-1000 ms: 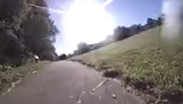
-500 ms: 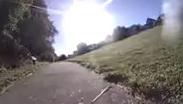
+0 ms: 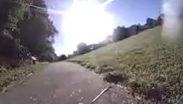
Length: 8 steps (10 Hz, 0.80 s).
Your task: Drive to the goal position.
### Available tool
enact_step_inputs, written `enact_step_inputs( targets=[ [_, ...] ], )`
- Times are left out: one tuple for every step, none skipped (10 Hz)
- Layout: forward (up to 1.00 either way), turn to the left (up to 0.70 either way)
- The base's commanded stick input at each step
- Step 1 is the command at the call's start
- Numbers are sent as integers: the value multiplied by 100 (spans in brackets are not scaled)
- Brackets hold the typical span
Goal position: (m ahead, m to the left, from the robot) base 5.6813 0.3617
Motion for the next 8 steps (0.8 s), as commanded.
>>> enact_step_inputs(
  targets=[
    [45,0],
    [45,0],
    [45,0],
    [45,7],
    [45,23],
    [45,27],
    [45,27],
    [45,27]
  ],
)
